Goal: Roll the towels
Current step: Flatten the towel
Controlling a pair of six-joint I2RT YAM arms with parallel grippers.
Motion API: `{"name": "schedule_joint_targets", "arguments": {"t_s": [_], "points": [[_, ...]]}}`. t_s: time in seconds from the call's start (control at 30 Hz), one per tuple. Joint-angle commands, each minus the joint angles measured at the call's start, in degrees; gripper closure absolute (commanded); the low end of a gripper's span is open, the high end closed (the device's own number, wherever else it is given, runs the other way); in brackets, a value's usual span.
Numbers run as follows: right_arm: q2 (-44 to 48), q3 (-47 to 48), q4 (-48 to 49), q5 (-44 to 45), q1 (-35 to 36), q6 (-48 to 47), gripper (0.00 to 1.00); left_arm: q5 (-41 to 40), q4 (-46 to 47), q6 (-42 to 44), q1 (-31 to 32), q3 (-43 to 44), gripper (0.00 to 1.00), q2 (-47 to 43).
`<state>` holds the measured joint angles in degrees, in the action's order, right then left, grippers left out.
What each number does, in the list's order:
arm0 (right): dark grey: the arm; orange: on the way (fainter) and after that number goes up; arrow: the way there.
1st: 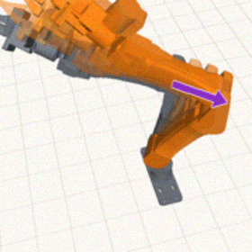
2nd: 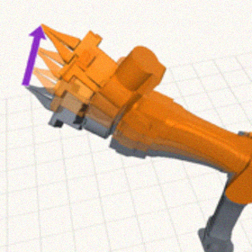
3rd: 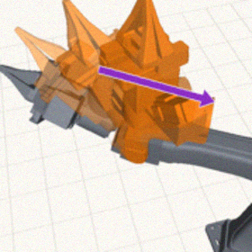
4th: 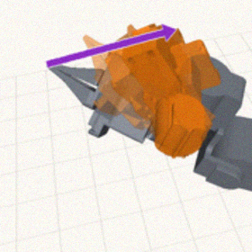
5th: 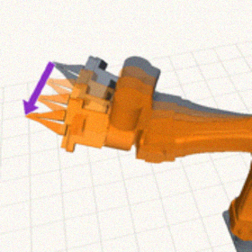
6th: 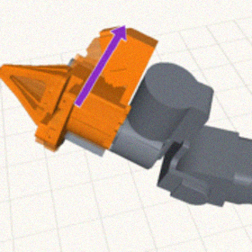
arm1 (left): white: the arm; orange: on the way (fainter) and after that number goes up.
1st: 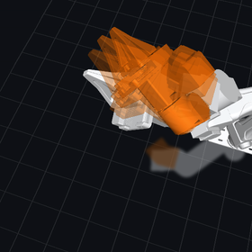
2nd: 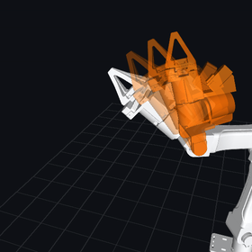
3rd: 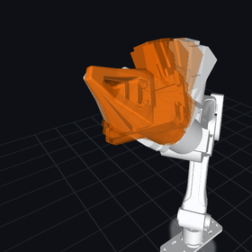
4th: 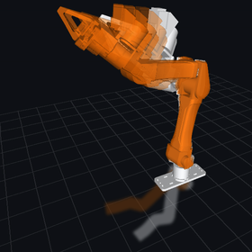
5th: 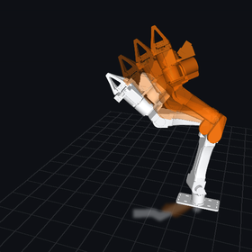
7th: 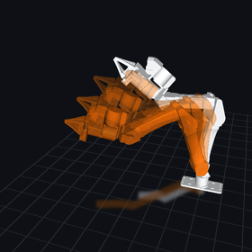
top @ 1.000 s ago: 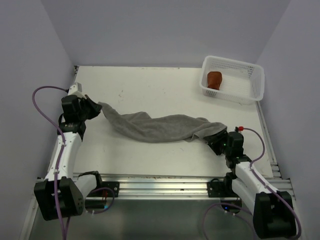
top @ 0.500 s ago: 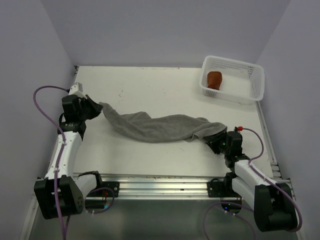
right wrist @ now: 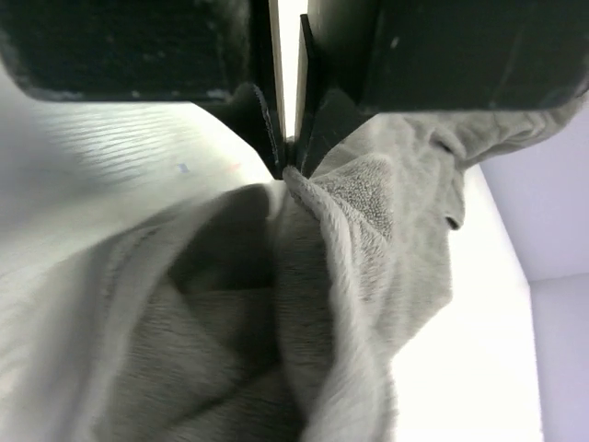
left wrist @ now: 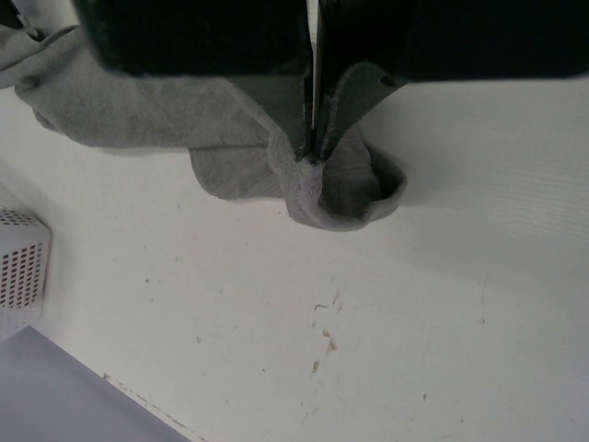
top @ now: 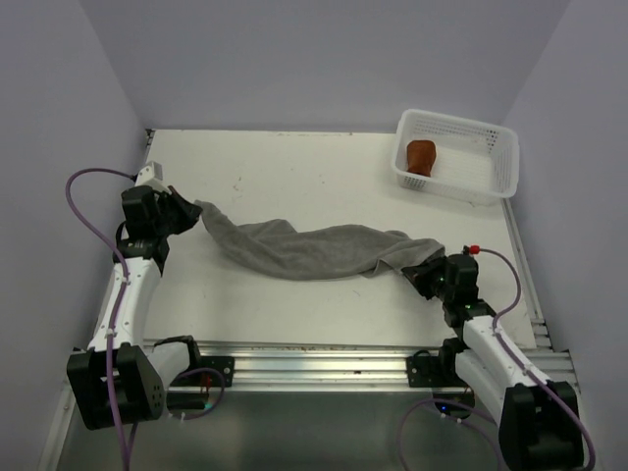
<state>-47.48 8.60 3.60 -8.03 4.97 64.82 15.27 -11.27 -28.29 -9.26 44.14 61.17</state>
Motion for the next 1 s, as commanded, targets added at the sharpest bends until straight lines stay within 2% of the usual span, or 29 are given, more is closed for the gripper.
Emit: {"name": "schedule_joint_targets", "arguments": {"t_s": [0.0, 0.13, 0.37, 0.47, 0.7, 0.83, 0.97], "points": [[3.44, 6.42, -9.89, 1.27, 0.30, -0.22, 0.91, 0.73, 2.30, 0.70, -0.15, 0.24, 1.00, 0.36], [3.45, 11.25, -14.49, -0.14, 0.21, -0.57, 1.00, 0.12, 1.86, 0.96, -0.23, 0.60, 1.00, 0.44], [0.99, 22.76, -22.40, 0.82, -0.05, -3.90, 1.00, -1.73, 1.07, -0.71, -0.06, 1.82, 1.00, 1.58], [-1.81, 28.65, -24.07, 0.13, -1.71, -5.14, 1.00, -1.12, -1.82, -3.16, -0.50, 6.12, 1.00, 4.12], [-9.72, 39.73, -23.11, -7.07, -11.82, -4.62, 1.00, 5.29, -5.87, -8.71, -6.21, 16.40, 1.00, 10.90], [-14.56, 46.67, -21.09, -15.94, -19.63, -1.19, 1.00, 8.02, -7.80, -10.64, -9.98, 22.56, 1.00, 13.54], [-18.87, 52.82, -21.35, -19.56, -23.25, 0.13, 1.00, 9.86, -9.65, -11.96, -12.71, 27.13, 1.00, 14.86]]}}
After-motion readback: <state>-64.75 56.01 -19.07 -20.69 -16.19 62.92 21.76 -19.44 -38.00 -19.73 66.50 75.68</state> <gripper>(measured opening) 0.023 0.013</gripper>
